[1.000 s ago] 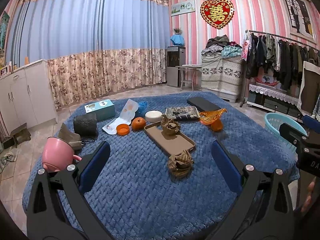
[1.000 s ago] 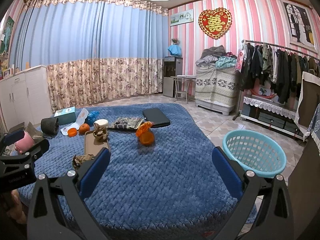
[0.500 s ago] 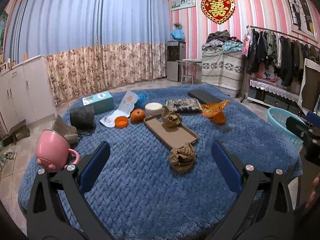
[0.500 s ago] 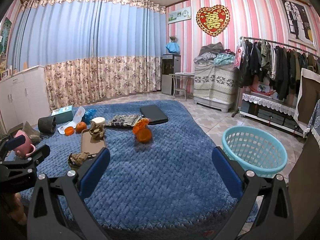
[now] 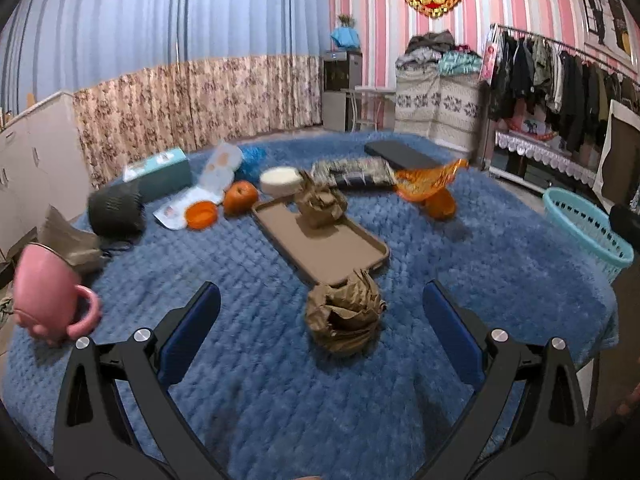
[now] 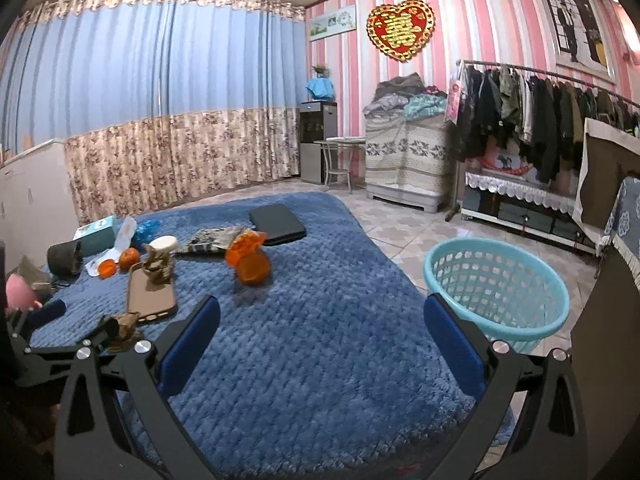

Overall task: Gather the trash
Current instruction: 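Grasp the brown paper bag with the left tool while the right tool grasps the orange wrapper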

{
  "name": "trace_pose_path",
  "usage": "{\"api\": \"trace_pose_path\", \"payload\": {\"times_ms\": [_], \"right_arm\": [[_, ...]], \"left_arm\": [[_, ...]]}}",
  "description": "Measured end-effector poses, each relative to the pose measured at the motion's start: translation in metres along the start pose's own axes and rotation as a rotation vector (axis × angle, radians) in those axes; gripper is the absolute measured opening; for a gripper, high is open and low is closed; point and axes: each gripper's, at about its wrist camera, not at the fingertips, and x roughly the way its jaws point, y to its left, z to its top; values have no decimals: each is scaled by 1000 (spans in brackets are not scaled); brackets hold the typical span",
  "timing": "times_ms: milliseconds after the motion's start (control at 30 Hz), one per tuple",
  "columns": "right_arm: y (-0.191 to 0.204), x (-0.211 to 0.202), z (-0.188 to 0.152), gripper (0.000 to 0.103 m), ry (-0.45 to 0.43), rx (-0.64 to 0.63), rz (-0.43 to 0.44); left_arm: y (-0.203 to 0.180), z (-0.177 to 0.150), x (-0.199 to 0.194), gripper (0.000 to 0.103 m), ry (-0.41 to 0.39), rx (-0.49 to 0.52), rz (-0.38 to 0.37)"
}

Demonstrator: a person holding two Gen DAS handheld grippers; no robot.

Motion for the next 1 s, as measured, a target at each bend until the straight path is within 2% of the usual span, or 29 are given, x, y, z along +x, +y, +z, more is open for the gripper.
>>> {"api": "trace_pose_path", "payload": {"times_ms": [167,333,367,400,467,500,667,767,1000], "right_arm": [[3,26,-1,99,89,-55,-60],[3,44,2,99,122,-52,-31],[3,48,3,99,127,-48,-28],[3,53,4,99,136,-43,-18],[4,62,7,99,153,-39,-4],[6,66,9,99,159,-42,-1],[20,88,17,99,173,-78,37],[27,102,25,99,192,-73,76],[56,146,46,99,235,-63,153]], "left_arm": [[-3,-4,27,98,83,-5,-44],[-6,0,35,95,82,13,-57],[-7,0,37,87,90,22,-59],[-7,0,40,69,102,24,-75],[-6,-1,45,50,134,25,-106],[-5,-2,46,48,141,25,-114],[5,5,32,45,104,34,-132],[21,18,25,45,79,7,-126],[68,52,31,45,33,-57,-6]]}}
